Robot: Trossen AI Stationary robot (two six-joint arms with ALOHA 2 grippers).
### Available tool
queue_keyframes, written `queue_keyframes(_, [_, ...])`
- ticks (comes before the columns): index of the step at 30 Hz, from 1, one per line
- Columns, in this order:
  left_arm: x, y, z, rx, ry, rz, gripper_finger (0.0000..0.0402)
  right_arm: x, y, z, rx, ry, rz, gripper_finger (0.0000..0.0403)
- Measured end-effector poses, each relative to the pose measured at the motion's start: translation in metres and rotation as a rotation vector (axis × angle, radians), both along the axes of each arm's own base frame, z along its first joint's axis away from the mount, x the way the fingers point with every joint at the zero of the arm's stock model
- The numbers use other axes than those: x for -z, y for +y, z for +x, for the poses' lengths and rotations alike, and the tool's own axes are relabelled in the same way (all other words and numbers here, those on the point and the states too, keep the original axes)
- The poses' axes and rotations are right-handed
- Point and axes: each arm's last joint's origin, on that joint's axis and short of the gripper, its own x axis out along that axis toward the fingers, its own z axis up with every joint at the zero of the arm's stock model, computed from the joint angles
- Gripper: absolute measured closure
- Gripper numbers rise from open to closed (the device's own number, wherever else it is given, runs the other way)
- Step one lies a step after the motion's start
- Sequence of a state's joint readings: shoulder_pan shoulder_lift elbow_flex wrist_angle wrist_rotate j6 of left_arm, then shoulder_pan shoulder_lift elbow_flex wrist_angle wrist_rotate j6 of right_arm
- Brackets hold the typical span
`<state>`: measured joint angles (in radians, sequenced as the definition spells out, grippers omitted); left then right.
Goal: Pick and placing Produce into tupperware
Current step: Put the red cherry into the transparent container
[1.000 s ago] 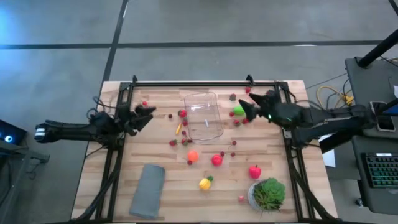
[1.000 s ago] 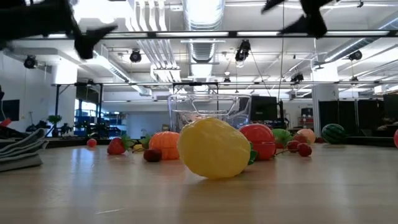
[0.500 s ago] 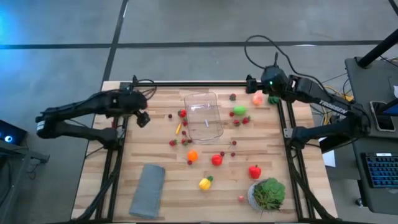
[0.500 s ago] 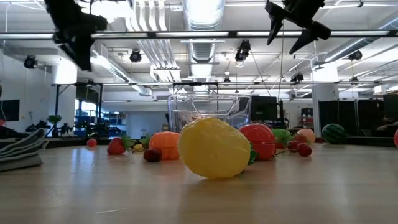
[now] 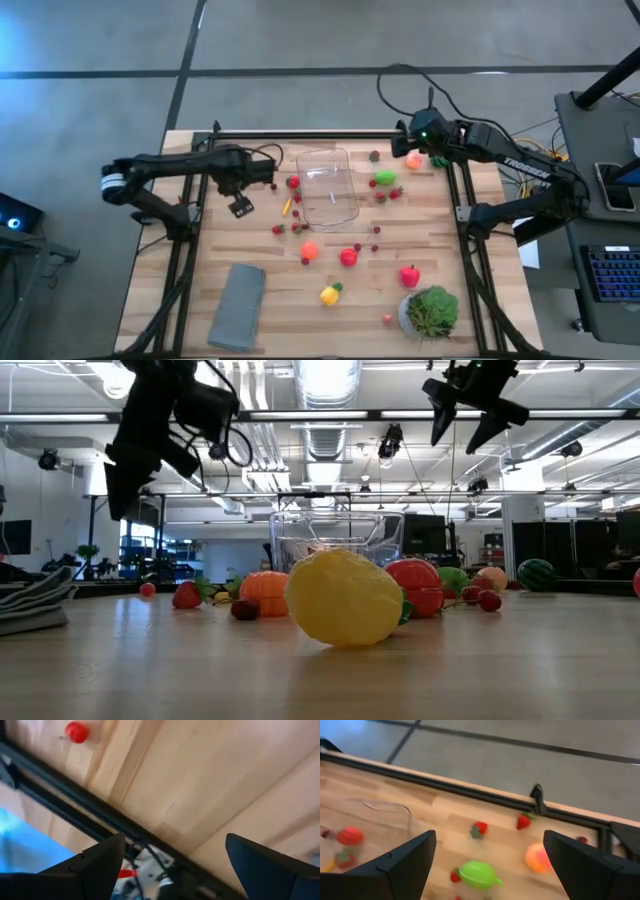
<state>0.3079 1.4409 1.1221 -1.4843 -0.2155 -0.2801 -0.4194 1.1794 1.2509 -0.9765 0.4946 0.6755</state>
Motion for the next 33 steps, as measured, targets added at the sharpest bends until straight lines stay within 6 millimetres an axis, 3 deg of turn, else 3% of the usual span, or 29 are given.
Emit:
queue_keyframes(3, [0.011, 0.003, 0.008, 0.073, 0.062, -0.038, 0.0072, 0.001, 0.002, -0.005, 0.014, 0.023, 0.016, 0.0042])
queue_keyframes(7, [0.018, 0.008, 0.021, 0.037, 0.048, 0.020, 0.0072, 0.000, 0.003, -0.007, 0.014, 0.024, 0.018, 0.0042])
queue_keyframes(13, [-0.025, 0.010, 0.022, -0.174, -0.420, 0.230, 0.0072, -0.001, 0.004, -0.010, 0.005, 0.034, 0.014, 0.0042])
queue_keyframes(17, [-0.061, 0.005, 0.003, -0.298, -0.713, 0.288, 0.0072, -0.001, 0.004, -0.010, -0.022, 0.059, 0.002, 0.0042])
queue_keyframes(23, [-0.099, -0.004, -0.020, -0.342, -1.048, 0.311, 0.0072, -0.001, 0.004, -0.010, -0.039, 0.072, -0.007, 0.0042])
queue_keyframes(27, [-0.110, -0.006, -0.027, -0.384, -1.157, 0.307, 0.0072, -0.001, 0.004, -0.010, -0.050, 0.106, -0.036, 0.0042])
queue_keyframes(33, [-0.107, -0.005, -0.024, -0.385, -1.135, 0.304, 0.0072, -0.001, 0.003, -0.010, -0.040, 0.108, -0.040, 0.0042])
